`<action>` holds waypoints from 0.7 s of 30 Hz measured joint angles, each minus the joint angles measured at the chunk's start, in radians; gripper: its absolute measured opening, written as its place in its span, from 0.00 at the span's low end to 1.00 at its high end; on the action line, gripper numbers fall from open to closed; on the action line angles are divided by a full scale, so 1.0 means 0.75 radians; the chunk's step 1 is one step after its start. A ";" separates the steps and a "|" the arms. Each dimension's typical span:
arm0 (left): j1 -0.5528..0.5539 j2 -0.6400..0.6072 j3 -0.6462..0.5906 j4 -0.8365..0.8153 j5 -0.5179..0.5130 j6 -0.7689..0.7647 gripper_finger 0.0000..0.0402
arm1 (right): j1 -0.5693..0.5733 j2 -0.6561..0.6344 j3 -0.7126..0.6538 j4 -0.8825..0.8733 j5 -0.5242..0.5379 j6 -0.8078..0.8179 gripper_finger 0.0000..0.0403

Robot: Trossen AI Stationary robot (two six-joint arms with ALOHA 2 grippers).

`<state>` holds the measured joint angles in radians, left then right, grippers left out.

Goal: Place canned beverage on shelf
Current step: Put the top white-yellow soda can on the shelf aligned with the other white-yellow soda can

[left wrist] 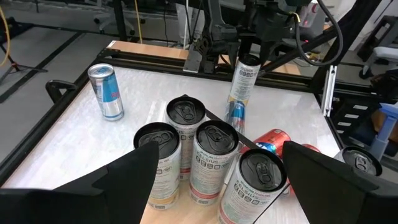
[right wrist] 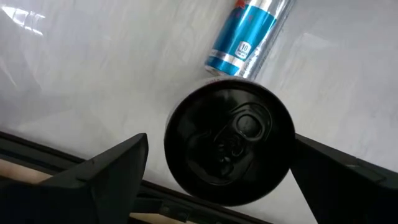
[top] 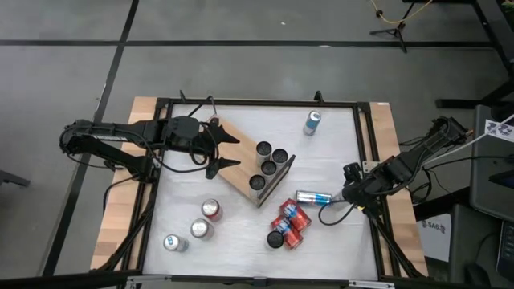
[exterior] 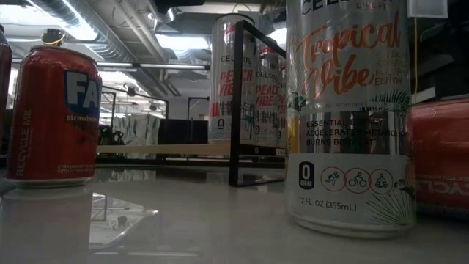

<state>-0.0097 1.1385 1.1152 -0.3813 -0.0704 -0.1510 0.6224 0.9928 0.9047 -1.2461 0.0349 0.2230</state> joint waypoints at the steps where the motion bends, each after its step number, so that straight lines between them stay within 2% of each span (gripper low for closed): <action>1: 0.000 0.000 0.000 0.000 0.000 0.000 0.83 | 0.000 0.000 0.000 0.002 0.000 0.000 0.93; 21: 0.000 0.000 0.000 0.000 0.000 -0.062 0.83 | -0.001 0.000 0.000 0.219 -0.001 -0.001 0.93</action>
<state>-0.0097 1.1385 1.1152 -0.3813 -0.0706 -0.1973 0.6216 0.9928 0.9047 -1.0820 0.0345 0.2226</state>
